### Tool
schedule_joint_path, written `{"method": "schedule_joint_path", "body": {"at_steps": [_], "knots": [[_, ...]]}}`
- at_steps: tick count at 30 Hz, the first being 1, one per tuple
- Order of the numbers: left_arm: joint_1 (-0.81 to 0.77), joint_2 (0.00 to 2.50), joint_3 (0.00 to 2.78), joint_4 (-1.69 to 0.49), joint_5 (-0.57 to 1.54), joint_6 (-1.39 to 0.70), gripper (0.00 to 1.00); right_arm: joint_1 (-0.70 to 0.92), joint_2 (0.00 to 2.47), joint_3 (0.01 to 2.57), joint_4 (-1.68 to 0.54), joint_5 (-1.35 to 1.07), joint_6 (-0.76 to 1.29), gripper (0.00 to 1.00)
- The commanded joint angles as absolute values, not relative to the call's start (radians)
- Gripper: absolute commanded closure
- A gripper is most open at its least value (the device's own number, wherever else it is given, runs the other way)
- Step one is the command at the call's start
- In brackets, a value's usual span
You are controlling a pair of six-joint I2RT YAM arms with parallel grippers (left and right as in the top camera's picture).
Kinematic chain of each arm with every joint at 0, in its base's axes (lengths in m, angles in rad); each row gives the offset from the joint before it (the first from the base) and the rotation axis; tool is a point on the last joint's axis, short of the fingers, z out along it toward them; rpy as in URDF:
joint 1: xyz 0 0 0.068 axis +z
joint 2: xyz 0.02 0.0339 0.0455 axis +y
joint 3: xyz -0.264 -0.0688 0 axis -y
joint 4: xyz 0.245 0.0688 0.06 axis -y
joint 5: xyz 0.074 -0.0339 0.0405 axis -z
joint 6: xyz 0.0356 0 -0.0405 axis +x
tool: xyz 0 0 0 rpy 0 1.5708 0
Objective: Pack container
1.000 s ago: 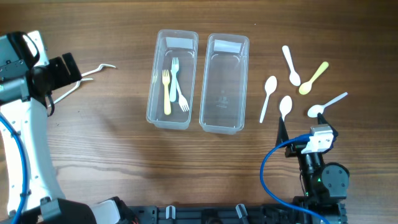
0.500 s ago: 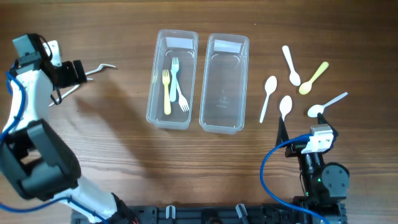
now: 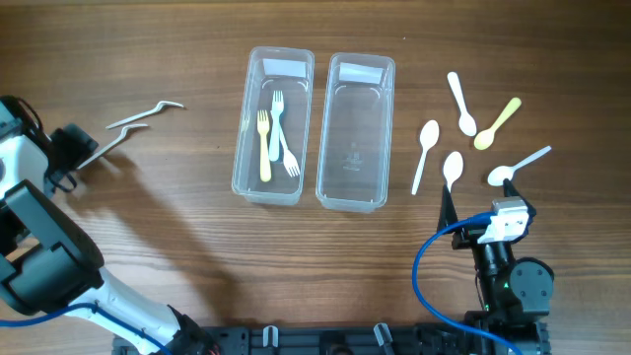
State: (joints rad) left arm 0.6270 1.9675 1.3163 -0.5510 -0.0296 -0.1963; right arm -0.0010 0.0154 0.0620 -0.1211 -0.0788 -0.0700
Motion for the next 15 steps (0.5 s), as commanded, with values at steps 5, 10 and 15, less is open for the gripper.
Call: {"method": "schedule_joint_path", "body": {"at_steps": [5, 10, 15], "knots": [[0.628, 1.977, 1.254, -0.506, -0.054, -0.3, 0.0, -0.004, 0.01, 0.058, -0.118, -0.091, -0.076, 0.0], [0.628, 1.977, 1.254, -0.456, -0.066, -0.376, 0.0, -0.004, 0.01, 0.058, -0.118, -0.091, -0.076, 0.0], [0.628, 1.977, 1.254, -0.453, -0.127, -0.538, 0.0, -0.004, 0.01, 0.058, -0.118, -0.091, -0.076, 0.0]]}}
